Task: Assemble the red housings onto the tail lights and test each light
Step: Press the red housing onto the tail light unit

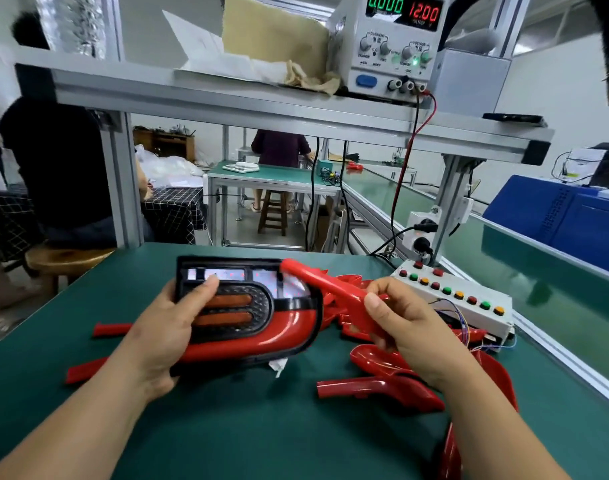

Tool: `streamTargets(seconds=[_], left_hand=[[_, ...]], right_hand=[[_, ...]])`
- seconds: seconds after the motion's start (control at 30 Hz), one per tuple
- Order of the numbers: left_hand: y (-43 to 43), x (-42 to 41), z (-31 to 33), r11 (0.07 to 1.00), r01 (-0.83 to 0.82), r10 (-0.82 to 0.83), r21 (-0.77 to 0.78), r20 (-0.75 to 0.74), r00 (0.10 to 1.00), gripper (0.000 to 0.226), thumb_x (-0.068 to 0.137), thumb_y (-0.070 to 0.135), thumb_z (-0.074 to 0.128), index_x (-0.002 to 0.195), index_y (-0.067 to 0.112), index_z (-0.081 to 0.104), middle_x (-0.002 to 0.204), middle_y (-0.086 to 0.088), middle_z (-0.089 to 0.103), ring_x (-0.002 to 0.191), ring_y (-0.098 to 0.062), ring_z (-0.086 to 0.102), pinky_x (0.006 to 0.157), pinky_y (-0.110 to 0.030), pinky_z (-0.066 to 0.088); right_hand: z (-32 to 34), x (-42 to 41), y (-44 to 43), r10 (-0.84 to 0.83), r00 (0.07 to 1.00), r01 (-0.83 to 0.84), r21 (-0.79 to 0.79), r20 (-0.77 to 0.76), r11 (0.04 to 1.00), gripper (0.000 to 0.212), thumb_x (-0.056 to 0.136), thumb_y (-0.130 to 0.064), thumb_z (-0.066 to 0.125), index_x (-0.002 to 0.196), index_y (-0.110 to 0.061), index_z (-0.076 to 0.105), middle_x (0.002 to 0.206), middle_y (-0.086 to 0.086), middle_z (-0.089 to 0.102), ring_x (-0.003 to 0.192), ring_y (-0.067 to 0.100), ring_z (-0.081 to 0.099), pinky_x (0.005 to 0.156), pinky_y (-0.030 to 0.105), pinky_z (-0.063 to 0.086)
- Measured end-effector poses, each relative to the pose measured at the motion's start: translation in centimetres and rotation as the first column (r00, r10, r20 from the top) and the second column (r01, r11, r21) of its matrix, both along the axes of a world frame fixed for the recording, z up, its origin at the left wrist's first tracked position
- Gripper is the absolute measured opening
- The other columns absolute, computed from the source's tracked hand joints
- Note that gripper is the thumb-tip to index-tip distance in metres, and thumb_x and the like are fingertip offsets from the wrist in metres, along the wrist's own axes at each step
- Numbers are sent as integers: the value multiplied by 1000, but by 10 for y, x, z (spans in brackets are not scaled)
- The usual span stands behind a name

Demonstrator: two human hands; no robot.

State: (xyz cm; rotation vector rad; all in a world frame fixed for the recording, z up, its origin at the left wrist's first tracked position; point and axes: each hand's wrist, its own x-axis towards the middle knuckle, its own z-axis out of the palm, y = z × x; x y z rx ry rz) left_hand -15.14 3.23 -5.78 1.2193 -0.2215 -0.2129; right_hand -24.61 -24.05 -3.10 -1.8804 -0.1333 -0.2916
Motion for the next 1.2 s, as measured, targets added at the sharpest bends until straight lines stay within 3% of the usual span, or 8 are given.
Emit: streamTargets(seconds=[0.13, 0.33, 0.63, 0.73, 0.83, 0.93, 1.03, 1.2], left_hand=[[-15, -11, -4, 997, 40, -44, 67, 53, 998, 53, 69, 56, 68, 111, 25, 63, 101, -16, 75, 88, -38, 73, 69, -53, 59], [-28, -25, -4, 990, 65, -77, 128, 92, 993, 100, 44, 89, 68, 116, 19, 64, 103, -16, 75, 91, -35, 73, 67, -45, 61], [-28, -32, -2, 982, 116, -133, 148, 108, 985, 113, 38, 91, 66, 120, 14, 61, 103, -17, 74, 92, -37, 72, 69, -49, 61], [-30, -34, -1, 987, 91, -105, 132, 102, 989, 102, 39, 89, 68, 115, 21, 63, 102, -15, 75, 91, -36, 73, 68, -48, 61], [-31, -33, -2, 991, 61, -73, 121, 105, 992, 66, 60, 81, 62, 102, 31, 67, 101, -12, 76, 89, -33, 74, 69, -48, 61], [-31, -33, -3, 995, 39, -51, 95, 131, 990, 45, 71, 68, 56, 96, 34, 70, 100, -13, 76, 89, -33, 74, 66, -44, 61], [-32, -34, -3, 997, 31, -40, 64, 155, 987, 47, 73, 65, 57, 102, 29, 69, 102, -15, 75, 92, -34, 73, 69, -46, 61], [-31, -37, -3, 997, 64, -68, 31, 128, 989, 52, 73, 64, 57, 105, 24, 71, 103, -17, 74, 94, -36, 72, 68, -46, 61]], right_hand=[[-2, 1, 15, 61, 998, -62, 54, 25, 997, 21, 83, -43, 55, 92, -29, 67, 65, -8, 55, 56, 8, 48, 53, 17, 41], [-1, -1, 32, 81, 992, -92, 116, 95, 989, 14, 85, -39, 55, 77, -28, 58, 58, -1, 46, 51, 10, 41, 49, 14, 35], [-5, 0, 36, -24, 993, 30, -52, 116, 998, 18, 90, -41, 56, 81, -25, 59, 53, -14, 50, 50, 0, 44, 51, 13, 37], [-10, 2, 41, -146, 974, 173, -153, 175, 973, 15, 92, -39, 58, 83, -28, 61, 63, -20, 58, 58, -2, 52, 59, 18, 42], [-13, 4, 46, -301, 925, 343, -170, 233, 924, 22, 82, -54, 60, 85, -33, 60, 85, -13, 57, 77, 6, 57, 73, 35, 51], [-15, 5, 45, -417, 882, 461, -216, 220, 861, 45, 66, -73, 57, 85, -33, 50, 93, -12, 51, 86, -2, 49, 73, 20, 41], [-18, 7, 44, -435, 899, 437, -32, 58, 899, 66, 50, -83, 62, 89, -30, 50, 96, -8, 55, 84, 8, 54, 77, 25, 47], [-16, 6, 44, -17, 996, 56, 492, -84, 869, 56, 63, -51, 83, 108, -22, 66, 108, 6, 73, 95, 21, 70, 82, 41, 58]])
